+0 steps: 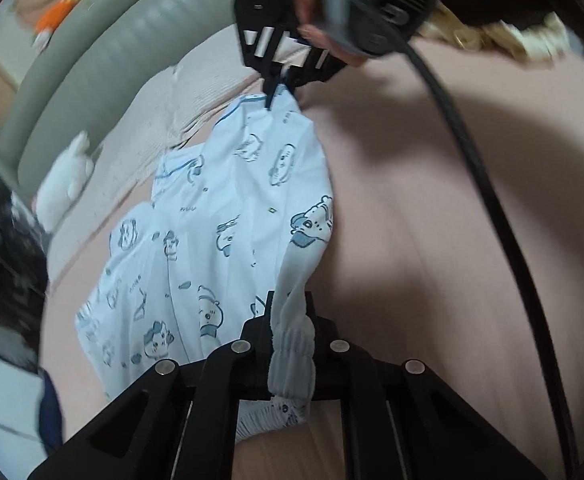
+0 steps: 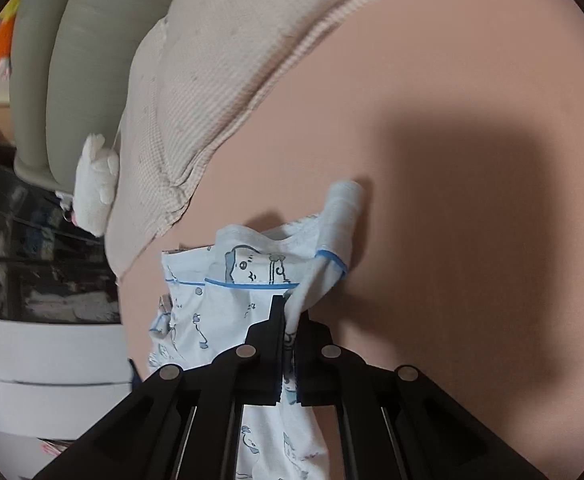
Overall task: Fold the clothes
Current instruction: 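Lift the shorts leg with the left gripper and fold it over the other leg, then release the folded shorts with both grippers and pull back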
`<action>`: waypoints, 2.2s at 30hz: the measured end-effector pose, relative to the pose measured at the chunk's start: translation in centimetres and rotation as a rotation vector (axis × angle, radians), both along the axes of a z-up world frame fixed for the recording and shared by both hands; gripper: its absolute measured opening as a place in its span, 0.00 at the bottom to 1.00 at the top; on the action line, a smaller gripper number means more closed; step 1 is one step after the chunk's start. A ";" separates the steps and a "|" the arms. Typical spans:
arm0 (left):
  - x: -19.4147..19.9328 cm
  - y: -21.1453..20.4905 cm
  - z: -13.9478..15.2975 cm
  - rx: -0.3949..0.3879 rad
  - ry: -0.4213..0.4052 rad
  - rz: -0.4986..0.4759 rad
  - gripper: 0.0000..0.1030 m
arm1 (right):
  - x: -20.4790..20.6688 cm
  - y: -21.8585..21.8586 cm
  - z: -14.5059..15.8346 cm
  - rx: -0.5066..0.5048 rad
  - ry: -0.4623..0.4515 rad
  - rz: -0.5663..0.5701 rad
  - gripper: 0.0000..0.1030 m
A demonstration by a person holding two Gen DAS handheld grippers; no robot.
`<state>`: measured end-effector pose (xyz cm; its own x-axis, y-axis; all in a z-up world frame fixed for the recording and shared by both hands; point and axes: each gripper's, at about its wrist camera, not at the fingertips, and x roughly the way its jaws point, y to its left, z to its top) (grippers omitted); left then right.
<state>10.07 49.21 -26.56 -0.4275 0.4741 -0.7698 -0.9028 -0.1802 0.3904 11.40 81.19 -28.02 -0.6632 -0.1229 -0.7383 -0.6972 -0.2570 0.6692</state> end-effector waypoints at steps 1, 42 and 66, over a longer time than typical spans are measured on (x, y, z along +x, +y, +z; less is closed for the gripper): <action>-0.7 -0.2 0.5 0.021 -0.062 0.030 0.07 | -0.8 -0.1 0.7 0.025 -0.038 0.032 0.00; -18.7 -20.8 -0.1 0.396 -0.968 1.046 0.07 | -33.4 -27.9 8.8 0.430 -0.188 0.658 0.00; -17.4 -22.0 2.9 0.392 -1.067 1.141 0.79 | -26.6 -26.5 14.0 0.304 -0.149 0.589 0.73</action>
